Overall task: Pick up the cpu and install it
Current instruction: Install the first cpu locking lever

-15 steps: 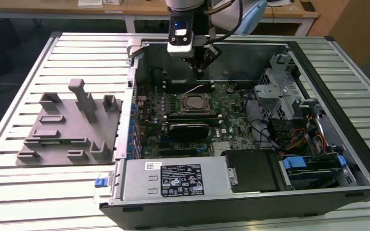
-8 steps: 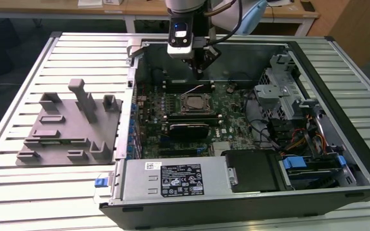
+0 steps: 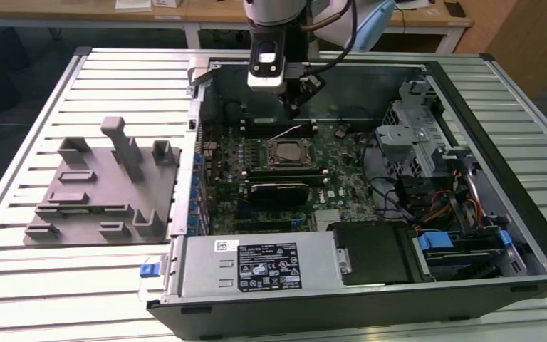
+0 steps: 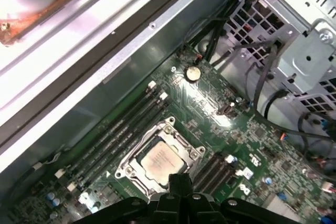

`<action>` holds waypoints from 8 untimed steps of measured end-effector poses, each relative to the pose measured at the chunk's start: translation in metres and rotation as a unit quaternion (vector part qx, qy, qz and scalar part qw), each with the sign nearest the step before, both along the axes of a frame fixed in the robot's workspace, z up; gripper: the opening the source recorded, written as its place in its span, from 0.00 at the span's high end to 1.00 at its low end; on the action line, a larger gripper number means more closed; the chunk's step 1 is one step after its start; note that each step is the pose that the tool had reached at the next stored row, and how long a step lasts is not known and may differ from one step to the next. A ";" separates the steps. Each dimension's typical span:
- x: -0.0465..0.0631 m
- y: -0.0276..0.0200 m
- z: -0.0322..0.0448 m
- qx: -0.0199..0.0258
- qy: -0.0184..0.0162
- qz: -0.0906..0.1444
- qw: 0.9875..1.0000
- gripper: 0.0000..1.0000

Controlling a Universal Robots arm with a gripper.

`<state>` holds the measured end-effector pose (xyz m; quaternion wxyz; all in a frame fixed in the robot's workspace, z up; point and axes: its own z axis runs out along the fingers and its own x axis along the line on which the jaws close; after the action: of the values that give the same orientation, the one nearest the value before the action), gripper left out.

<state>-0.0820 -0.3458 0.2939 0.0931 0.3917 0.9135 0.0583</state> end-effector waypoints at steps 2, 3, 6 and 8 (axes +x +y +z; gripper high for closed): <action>0.000 -0.0004 -0.0016 0.006 0.001 0.000 1.000 0.89; 0.000 -0.0004 -0.0027 0.007 0.001 0.001 1.000 0.89; 0.001 -0.0005 -0.0054 0.008 0.001 0.009 1.000 0.89; 0.001 -0.0005 -0.0067 0.008 0.001 0.017 1.000 0.89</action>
<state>-0.0807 -0.3463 0.2872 0.0880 0.3773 0.9195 0.0664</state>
